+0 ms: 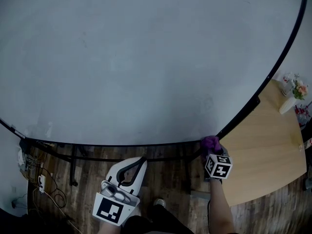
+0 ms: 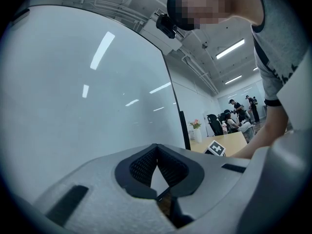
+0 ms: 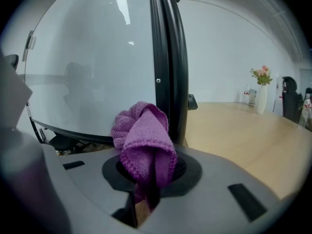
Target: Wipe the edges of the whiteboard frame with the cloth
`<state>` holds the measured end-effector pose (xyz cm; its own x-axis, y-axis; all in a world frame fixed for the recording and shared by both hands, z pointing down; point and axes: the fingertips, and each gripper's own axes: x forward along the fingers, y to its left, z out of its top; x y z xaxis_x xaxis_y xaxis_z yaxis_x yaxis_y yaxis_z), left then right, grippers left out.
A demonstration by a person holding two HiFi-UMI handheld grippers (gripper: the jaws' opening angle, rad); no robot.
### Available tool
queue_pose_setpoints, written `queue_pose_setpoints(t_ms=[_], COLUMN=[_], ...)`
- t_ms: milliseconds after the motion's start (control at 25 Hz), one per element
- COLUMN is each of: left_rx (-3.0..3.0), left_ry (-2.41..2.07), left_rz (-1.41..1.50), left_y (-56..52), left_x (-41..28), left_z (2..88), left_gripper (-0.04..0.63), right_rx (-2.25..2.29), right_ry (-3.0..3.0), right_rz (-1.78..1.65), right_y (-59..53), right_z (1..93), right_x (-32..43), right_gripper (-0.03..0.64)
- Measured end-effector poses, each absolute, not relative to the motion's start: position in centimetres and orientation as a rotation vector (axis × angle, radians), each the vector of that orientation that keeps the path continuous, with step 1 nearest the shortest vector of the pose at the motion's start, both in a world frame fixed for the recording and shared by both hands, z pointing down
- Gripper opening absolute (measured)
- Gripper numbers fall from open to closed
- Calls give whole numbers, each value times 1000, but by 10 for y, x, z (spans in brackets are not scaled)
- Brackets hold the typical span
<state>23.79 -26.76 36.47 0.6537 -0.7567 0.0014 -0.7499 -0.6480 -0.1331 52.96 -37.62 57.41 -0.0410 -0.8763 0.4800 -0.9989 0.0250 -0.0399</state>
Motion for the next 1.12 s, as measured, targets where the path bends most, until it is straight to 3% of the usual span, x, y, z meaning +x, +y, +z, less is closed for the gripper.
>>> queue_pose_setpoints(t_ms=[440, 1120], left_rx=[-2718, -2707], left_ry=[1327, 1390], left_rz=[-90, -52], left_y=[-255, -199], left_x=[207, 160], left_z=[363, 348], left_gripper=[17, 17], right_rx=[1981, 1850], right_ry=[-1964, -2186], right_rz=[553, 373], right_y=[-370, -295], right_z=[571, 511], right_x=[533, 444], right_gripper=[72, 74])
